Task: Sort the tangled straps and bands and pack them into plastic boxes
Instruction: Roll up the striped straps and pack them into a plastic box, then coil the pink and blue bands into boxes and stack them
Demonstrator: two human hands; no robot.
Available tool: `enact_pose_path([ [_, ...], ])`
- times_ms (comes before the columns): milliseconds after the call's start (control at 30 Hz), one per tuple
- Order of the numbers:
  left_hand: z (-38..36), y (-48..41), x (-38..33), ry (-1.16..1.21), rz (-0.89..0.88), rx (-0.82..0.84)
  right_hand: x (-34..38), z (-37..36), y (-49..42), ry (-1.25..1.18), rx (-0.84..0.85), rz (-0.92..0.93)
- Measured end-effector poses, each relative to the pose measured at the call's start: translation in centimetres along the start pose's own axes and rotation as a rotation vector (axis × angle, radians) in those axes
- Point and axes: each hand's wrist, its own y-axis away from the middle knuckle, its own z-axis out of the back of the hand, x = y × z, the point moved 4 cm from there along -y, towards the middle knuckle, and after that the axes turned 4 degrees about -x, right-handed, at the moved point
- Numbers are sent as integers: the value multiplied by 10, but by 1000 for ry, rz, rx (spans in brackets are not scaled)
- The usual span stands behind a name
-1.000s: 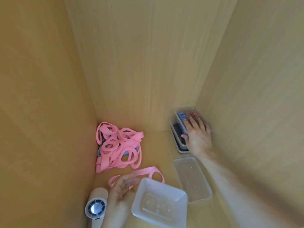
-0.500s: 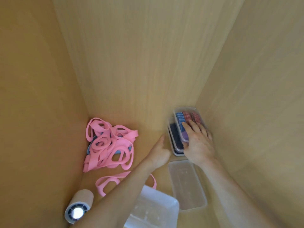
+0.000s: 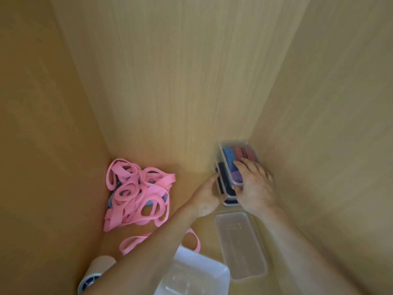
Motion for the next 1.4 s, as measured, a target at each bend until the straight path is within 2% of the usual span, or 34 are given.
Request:
enact_pose_path([
  [67,10,17,-1,4,-10,-36,0,1,1,-9,13,-9],
  [167,29,54,11,6,76,-194,2,2,7,2,117,-25],
  [233,36,90,21,26,84,-275,6,8,16,-29,127,-40],
  [300,45,131,27,1,71,-339,16,18,30,-148,-33,-14],
  [367,54,167,34,-136,-9,-352,30,25,54,-377,-260,42],
  [434,62,194,42,-373,-114,-331,47,19,78,-515,-306,82],
  [500,68,209,54,-554,-153,-280,64,-2,93,-559,-190,94],
  [567,70,219,65,-626,-137,-226,78,-27,102,-582,-37,85],
  [734,73,235,75,-659,-74,-169,96,-73,104,-492,311,21],
  [834,76,246,74,-660,-47,-170,101,-83,104,-441,459,36],
  [967,78,258,74,-602,1,-175,101,-86,113,-501,528,33],
  [1100,80,258,74,-524,33,-181,92,-82,123,-626,453,-2],
  [1200,83,251,70,-509,43,-207,84,-79,123,-609,439,7],
  [1334,89,238,64,-558,110,-310,86,-75,116,-557,491,39],
  [1401,93,232,60,-613,144,-382,93,-73,112,-571,573,54],
])
